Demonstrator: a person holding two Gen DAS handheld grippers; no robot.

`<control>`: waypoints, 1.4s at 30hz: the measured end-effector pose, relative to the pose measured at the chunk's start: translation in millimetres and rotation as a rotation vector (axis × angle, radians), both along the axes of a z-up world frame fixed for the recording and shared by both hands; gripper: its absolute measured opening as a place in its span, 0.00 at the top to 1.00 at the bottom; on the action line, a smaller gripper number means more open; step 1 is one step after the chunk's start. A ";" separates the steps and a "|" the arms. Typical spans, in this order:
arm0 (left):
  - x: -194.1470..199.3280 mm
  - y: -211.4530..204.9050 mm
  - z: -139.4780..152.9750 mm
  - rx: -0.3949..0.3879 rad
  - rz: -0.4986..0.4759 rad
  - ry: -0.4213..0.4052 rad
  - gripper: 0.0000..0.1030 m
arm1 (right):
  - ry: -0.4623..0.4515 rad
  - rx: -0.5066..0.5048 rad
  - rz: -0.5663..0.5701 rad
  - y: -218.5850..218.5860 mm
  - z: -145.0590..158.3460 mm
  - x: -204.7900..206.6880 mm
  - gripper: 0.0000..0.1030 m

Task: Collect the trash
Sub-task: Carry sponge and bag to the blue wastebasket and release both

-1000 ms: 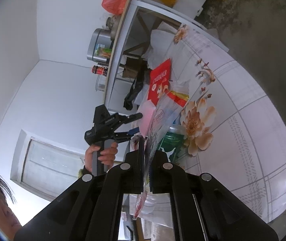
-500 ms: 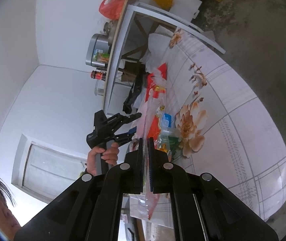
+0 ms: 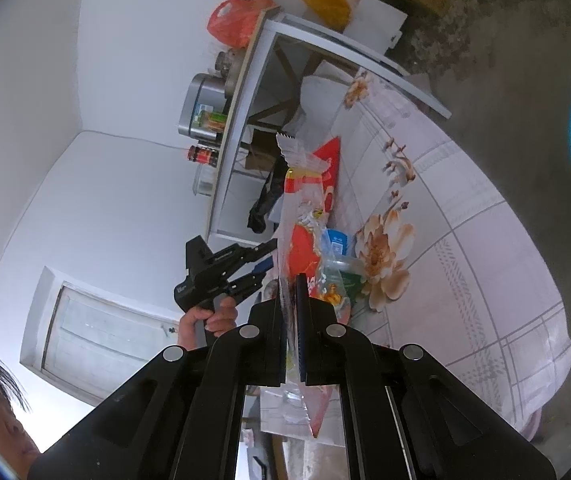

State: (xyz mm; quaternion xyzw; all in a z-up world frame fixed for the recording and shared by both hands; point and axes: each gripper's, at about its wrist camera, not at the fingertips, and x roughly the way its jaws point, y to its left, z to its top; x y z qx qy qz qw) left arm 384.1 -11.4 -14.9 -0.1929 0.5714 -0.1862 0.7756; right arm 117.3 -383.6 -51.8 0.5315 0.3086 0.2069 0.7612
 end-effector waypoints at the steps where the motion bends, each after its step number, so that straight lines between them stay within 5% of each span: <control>1: -3.3 -0.3 4.3 -0.001 -0.003 -0.015 0.75 | -0.004 -0.002 -0.003 -1.1 1.5 -1.5 0.95; 11: -54.3 -35.5 69.8 -0.033 -0.118 -0.186 0.75 | -0.049 -0.046 -0.131 -36.6 21.0 -32.9 0.95; 18: -99.1 -147.0 91.3 -0.035 -0.379 -0.297 0.75 | 0.016 -0.139 -0.331 -93.7 13.4 -80.3 0.95; 25: -126.3 -298.6 28.9 0.061 -0.641 -0.240 0.75 | 0.155 -0.151 -0.446 -143.9 -34.8 -97.3 0.95; 35: -118.5 -440.0 -79.1 0.213 -0.745 -0.116 0.70 | 0.347 -0.136 -0.512 -211.4 -117.9 -48.1 0.94; 37: -114.7 -457.7 -94.0 0.236 -0.768 -0.127 0.60 | 0.388 -0.134 -0.526 -225.5 -137.5 -38.0 0.75; 38: -113.0 -466.8 -103.8 0.261 -0.778 -0.120 0.46 | 0.426 -0.157 -0.545 -233.5 -149.8 -33.8 0.53; 42: -108.7 -475.3 -129.2 0.295 -0.757 -0.048 0.42 | 0.550 -0.193 -0.575 -246.7 -188.3 -31.7 0.48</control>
